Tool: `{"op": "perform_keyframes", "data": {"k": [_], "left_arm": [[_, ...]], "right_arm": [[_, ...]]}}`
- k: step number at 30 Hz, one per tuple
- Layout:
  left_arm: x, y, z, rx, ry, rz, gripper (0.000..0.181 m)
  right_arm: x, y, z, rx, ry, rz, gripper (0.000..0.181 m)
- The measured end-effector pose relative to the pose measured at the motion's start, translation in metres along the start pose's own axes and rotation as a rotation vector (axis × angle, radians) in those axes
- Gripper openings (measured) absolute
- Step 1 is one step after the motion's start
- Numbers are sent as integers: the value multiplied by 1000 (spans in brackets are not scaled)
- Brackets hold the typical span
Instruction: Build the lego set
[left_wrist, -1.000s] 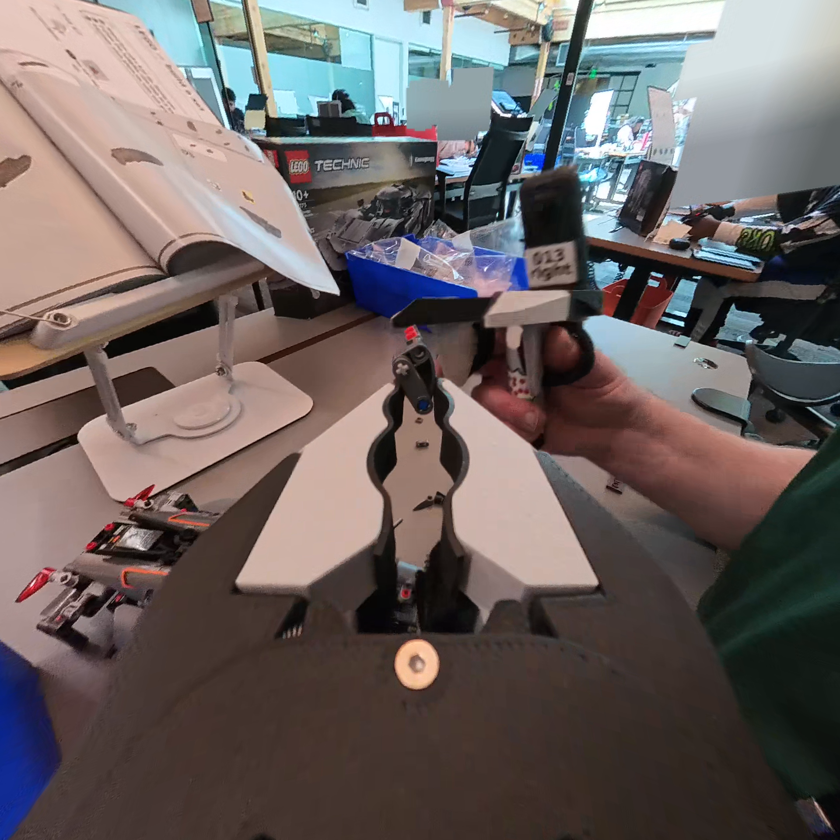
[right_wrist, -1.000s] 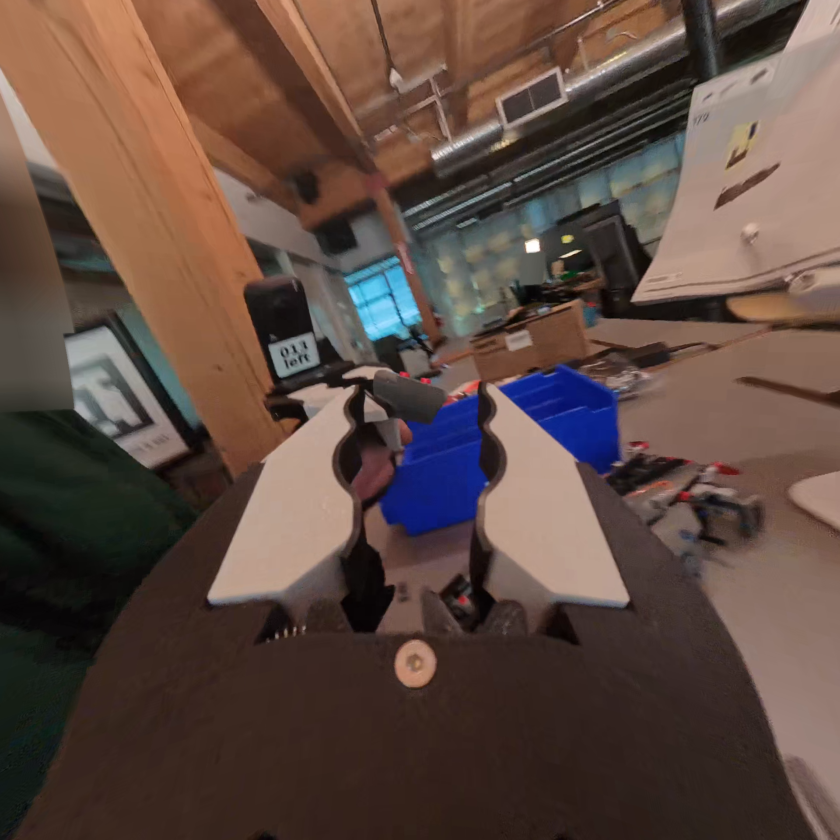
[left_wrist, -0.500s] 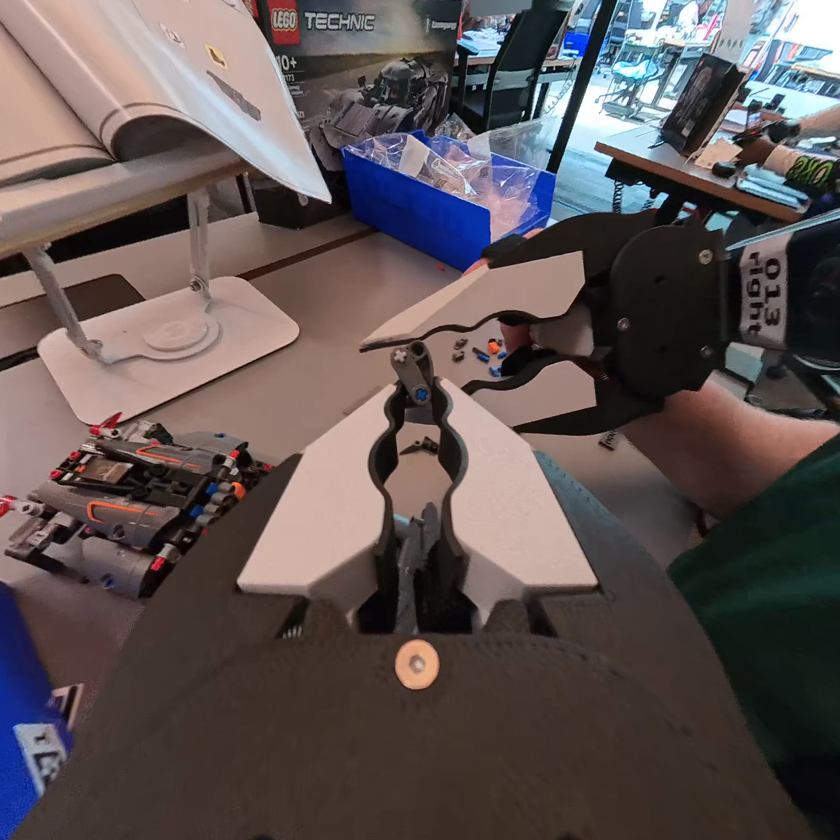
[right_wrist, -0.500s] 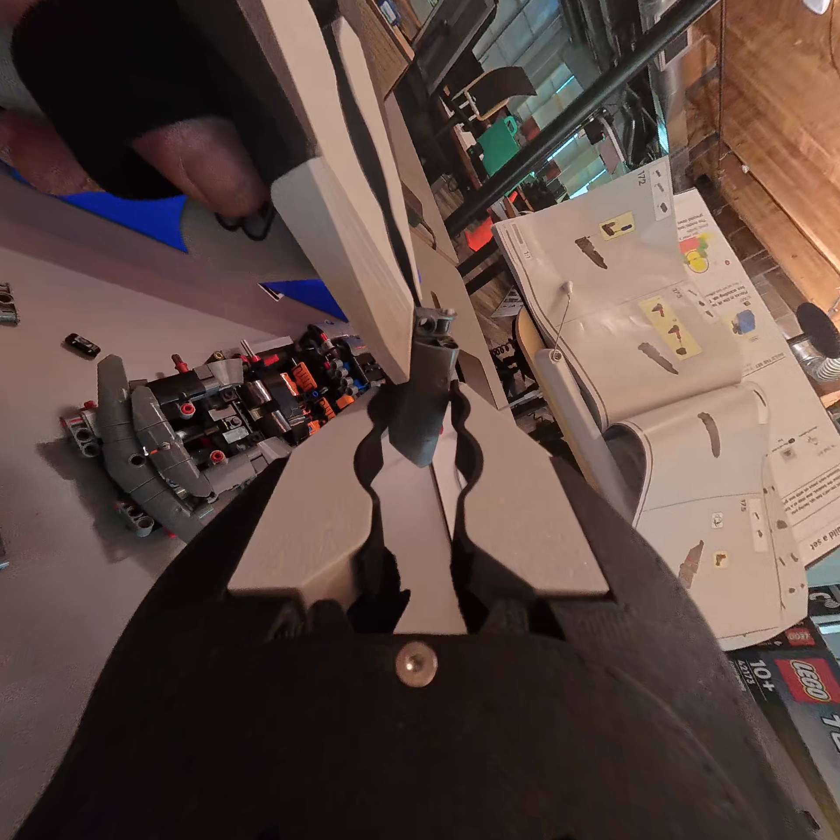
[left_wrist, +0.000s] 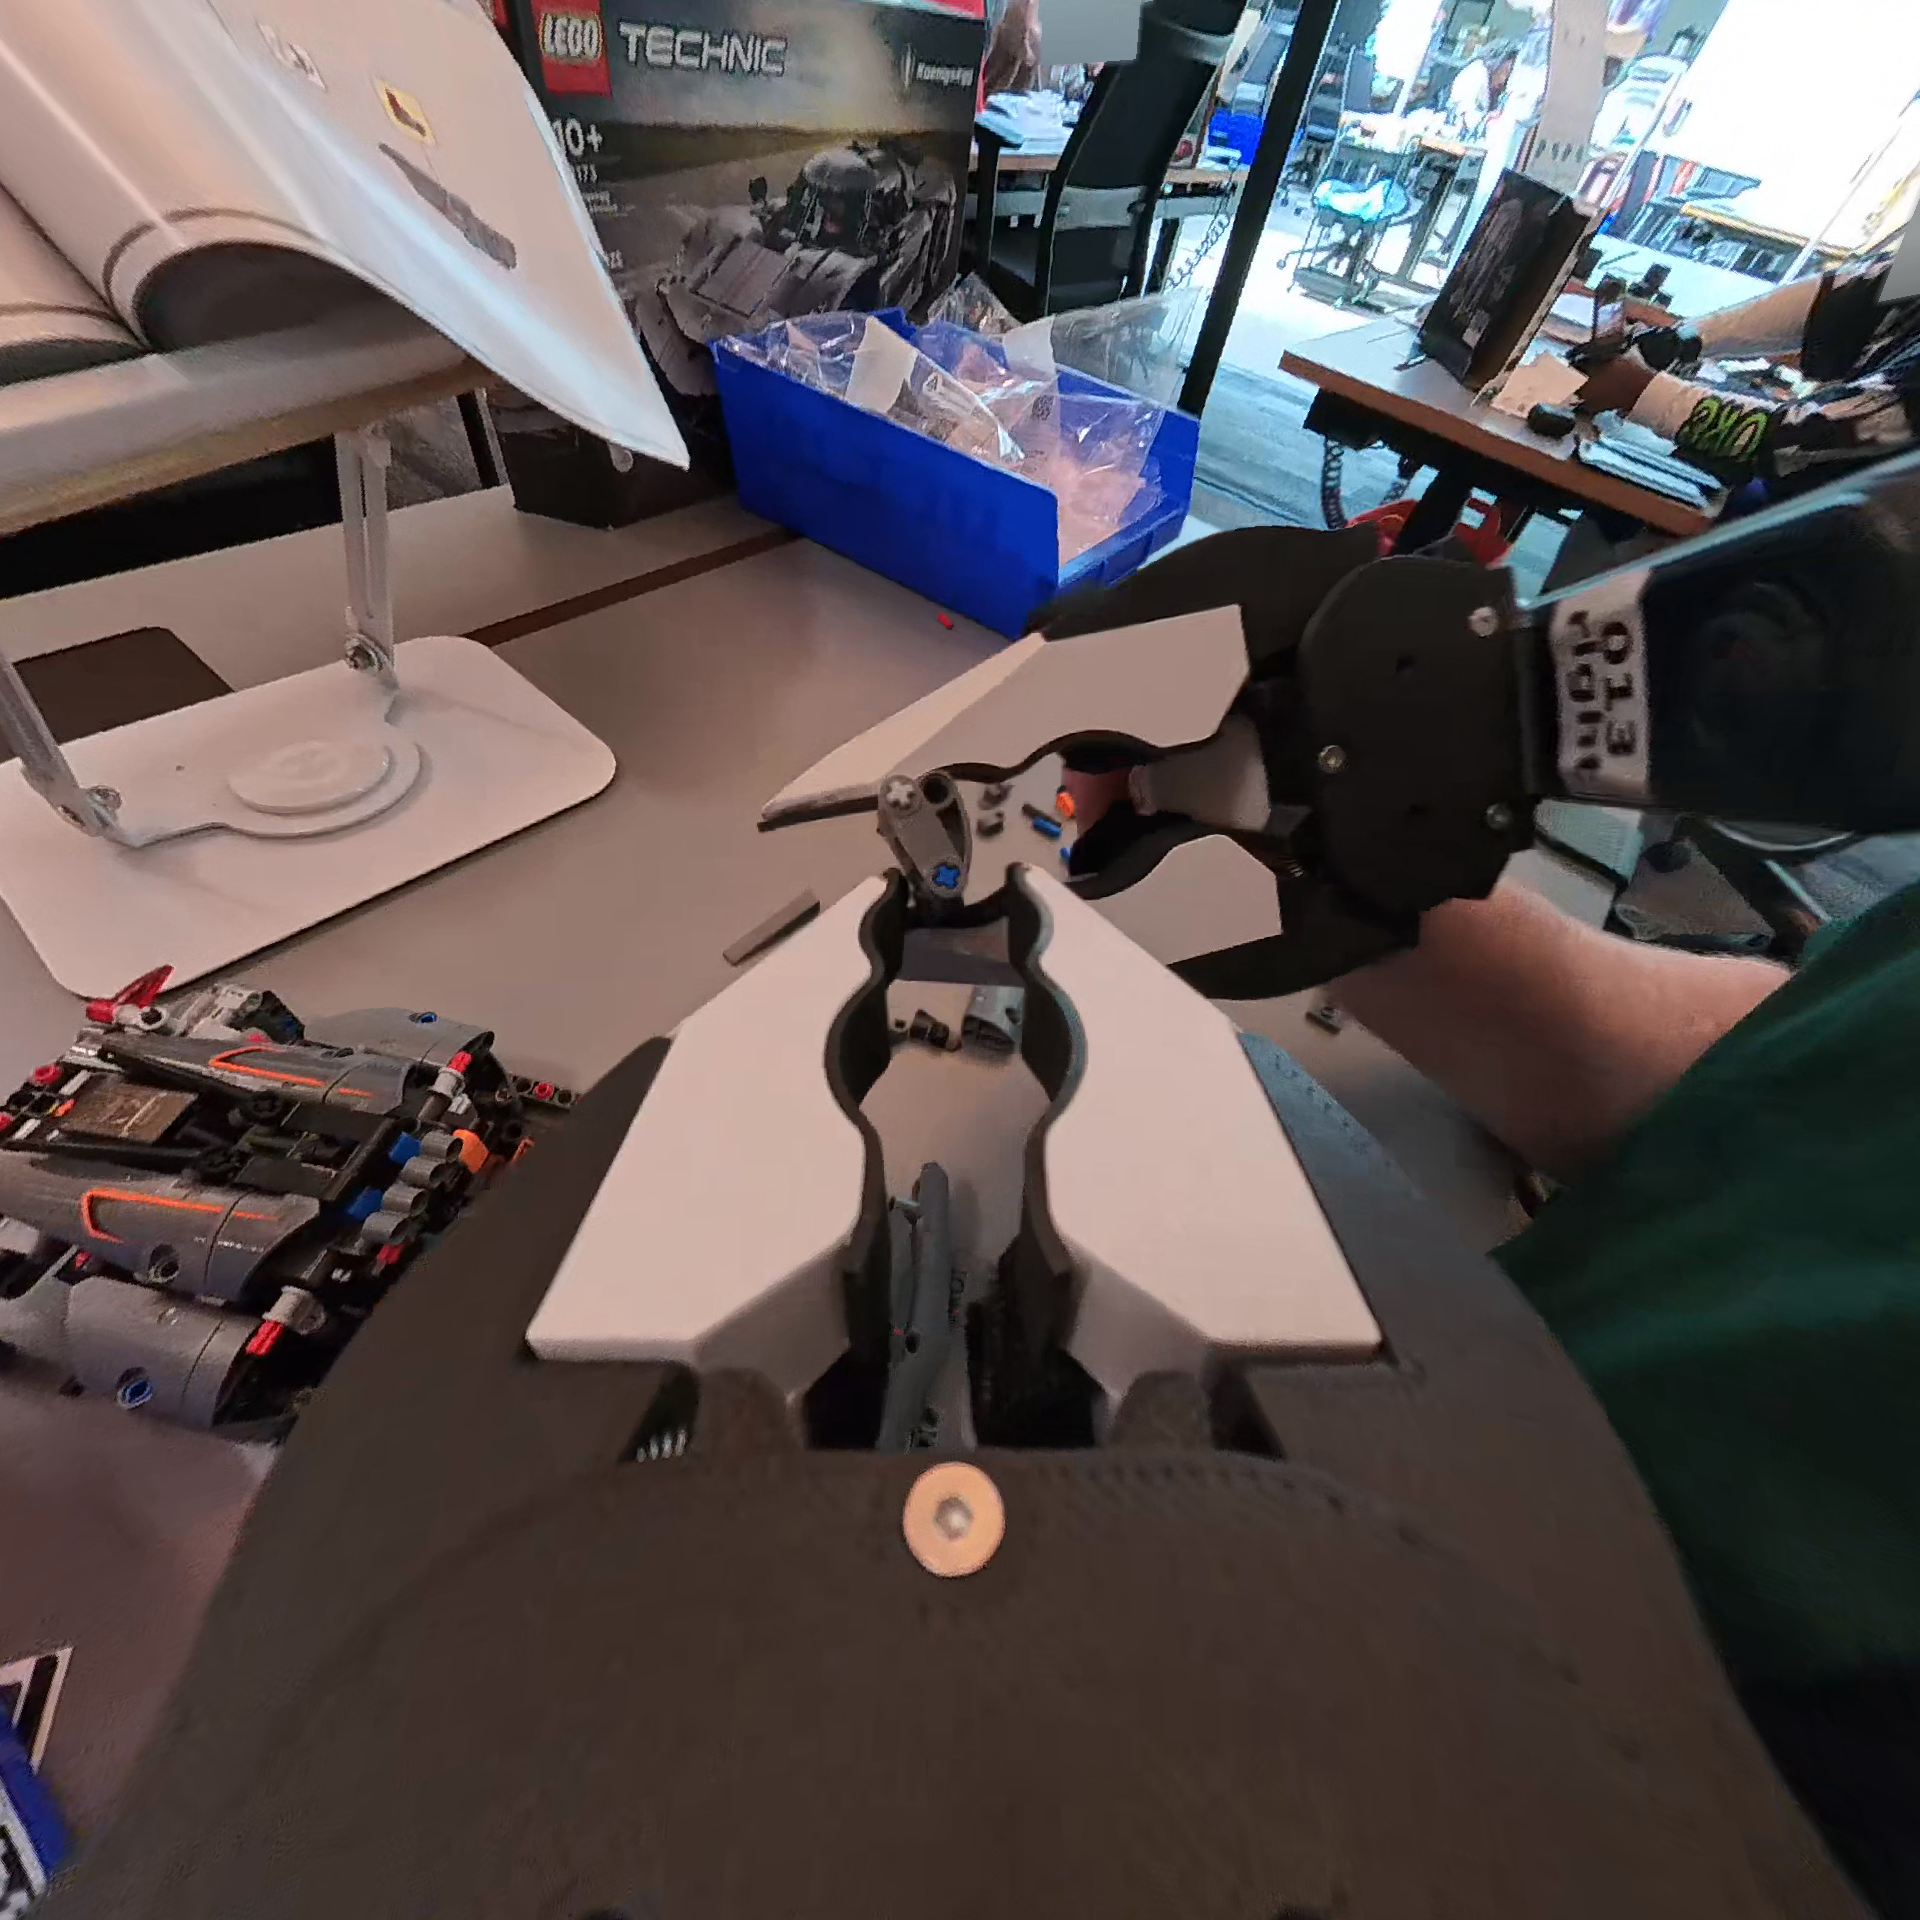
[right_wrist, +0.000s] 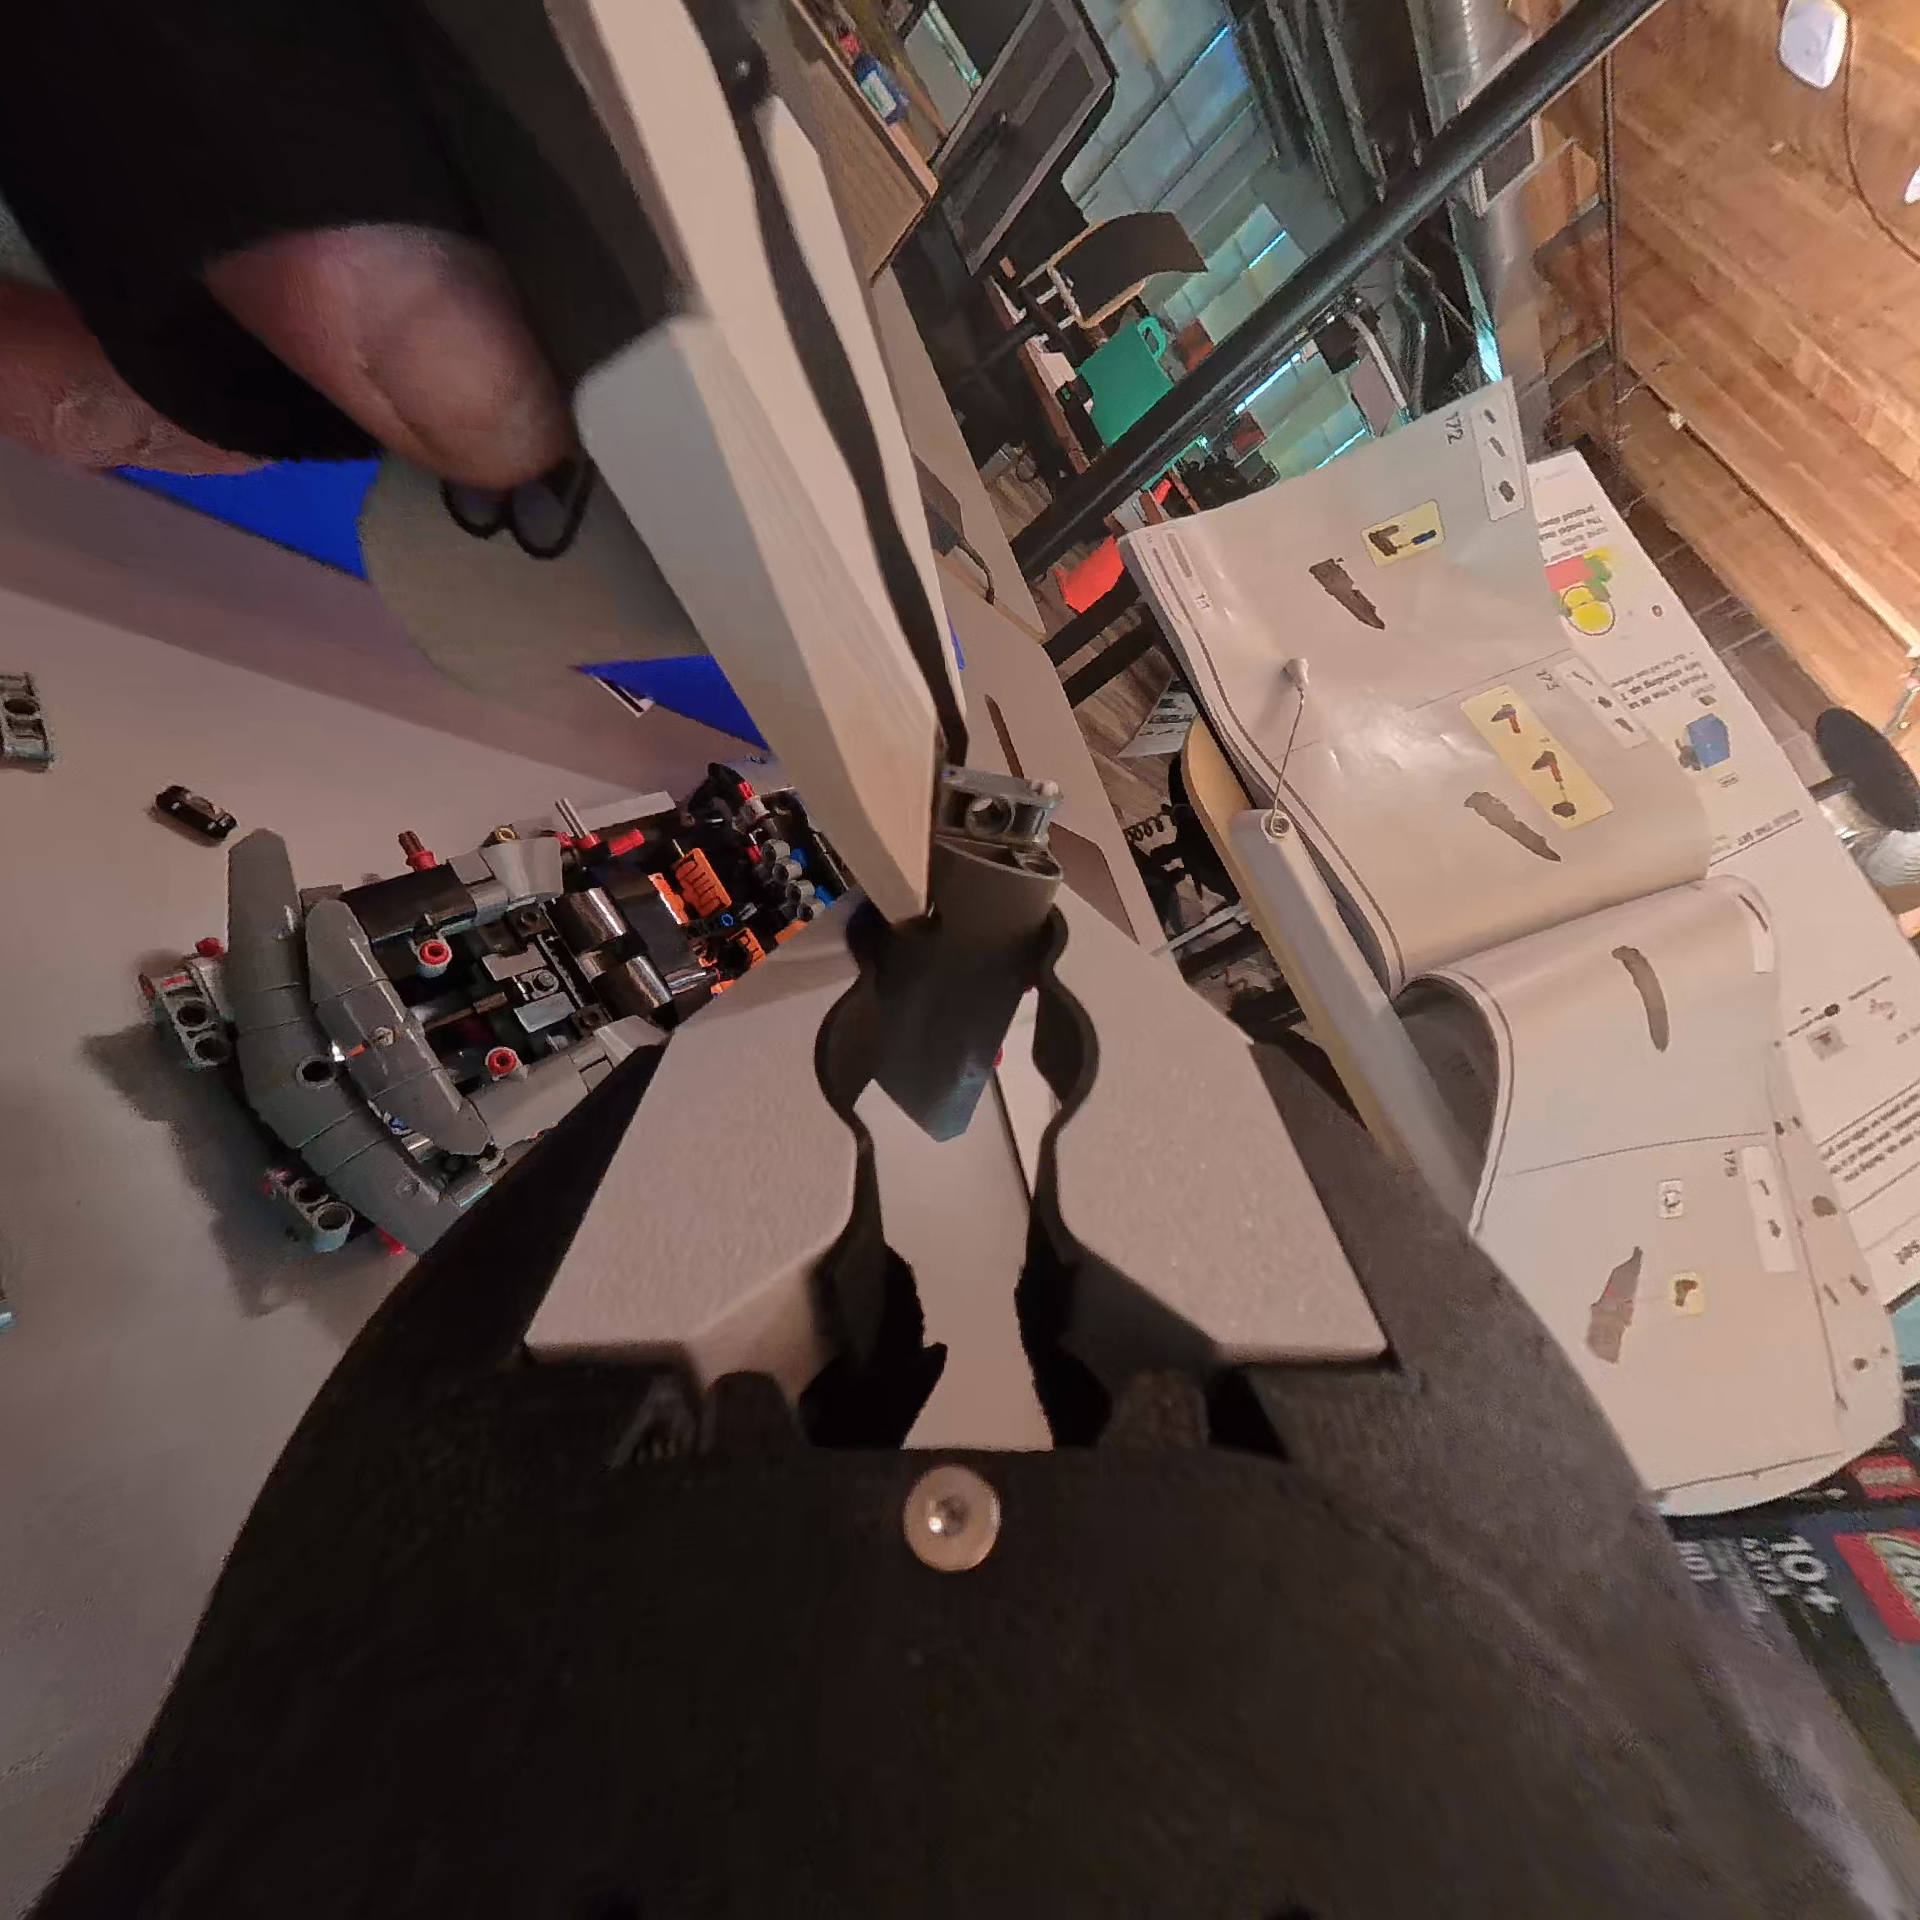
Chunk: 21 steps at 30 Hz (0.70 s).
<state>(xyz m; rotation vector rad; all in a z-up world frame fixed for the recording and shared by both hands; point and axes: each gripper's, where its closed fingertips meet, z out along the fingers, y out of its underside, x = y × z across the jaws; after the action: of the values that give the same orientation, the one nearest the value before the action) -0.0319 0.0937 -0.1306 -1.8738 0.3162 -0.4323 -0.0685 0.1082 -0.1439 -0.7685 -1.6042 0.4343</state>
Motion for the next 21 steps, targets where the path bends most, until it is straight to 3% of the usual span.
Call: {"op": "perform_keyframes", "data": {"k": [11,21], "left_arm": [[-2,-17,-20,118,-24,97,37],[-6,-13,-30,108,-73,175,39]], "right_arm": [[15,-1,-18,249,-136,364,22],[15,-5,-25,343,-209,453,22]]}}
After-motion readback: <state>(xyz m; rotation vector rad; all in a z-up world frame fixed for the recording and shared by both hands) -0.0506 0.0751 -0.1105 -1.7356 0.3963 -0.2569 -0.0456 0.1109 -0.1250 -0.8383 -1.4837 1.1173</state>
